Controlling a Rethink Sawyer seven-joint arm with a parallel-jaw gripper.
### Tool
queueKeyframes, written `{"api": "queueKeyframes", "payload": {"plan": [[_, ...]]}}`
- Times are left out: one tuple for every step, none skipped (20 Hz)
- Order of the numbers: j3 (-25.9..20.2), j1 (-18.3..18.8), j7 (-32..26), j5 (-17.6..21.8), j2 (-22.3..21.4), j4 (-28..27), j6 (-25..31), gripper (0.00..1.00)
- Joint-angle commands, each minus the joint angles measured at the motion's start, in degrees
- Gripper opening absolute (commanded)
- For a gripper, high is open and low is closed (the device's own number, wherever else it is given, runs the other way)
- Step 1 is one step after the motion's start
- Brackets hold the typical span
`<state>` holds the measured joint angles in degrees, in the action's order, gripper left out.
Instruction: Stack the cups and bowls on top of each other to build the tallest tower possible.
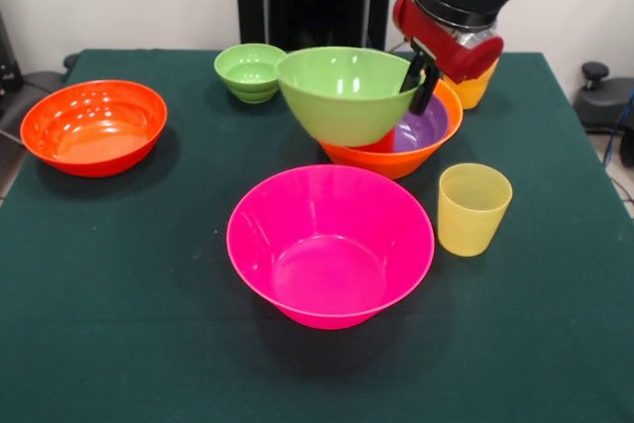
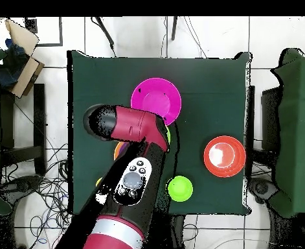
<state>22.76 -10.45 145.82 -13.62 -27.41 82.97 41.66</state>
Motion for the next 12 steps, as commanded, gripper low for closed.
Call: {"api": "queueKeyframes", "payload": {"plan": [[-10.8,2.0,-2.8,2.0,0.1,9.2,-5.4,0.00],[-12.0,3.0,-3.9,1.7,-0.2,9.8,-6.1,0.00],[-12.4,3.2,-4.0,1.8,-0.3,9.8,-6.1,0.00],[-12.2,3.0,-3.7,1.9,-0.7,9.6,-5.3,0.00],[-11.9,2.8,-3.3,2.0,-1.1,9.5,-4.5,0.00],[-10.9,2.2,-2.7,2.6,-1.9,9.0,-2.3,0.00],[-10.3,1.9,-2.4,2.9,-2.6,8.8,-1.0,0.00],[-9.5,1.3,-2.2,3.4,-3.6,8.4,1.1,0.00],[-9.2,1.2,-2.3,3.5,-4.4,8.3,2.3,0.00],[-8.8,1.0,-2.4,3.7,-5.2,8.2,3.4,0.00],[-8.5,0.8,-2.3,3.8,-5.6,8.1,4.0,0.00],[-8.2,0.5,-2.1,3.9,-6.2,8.1,4.7,0.00]]}}
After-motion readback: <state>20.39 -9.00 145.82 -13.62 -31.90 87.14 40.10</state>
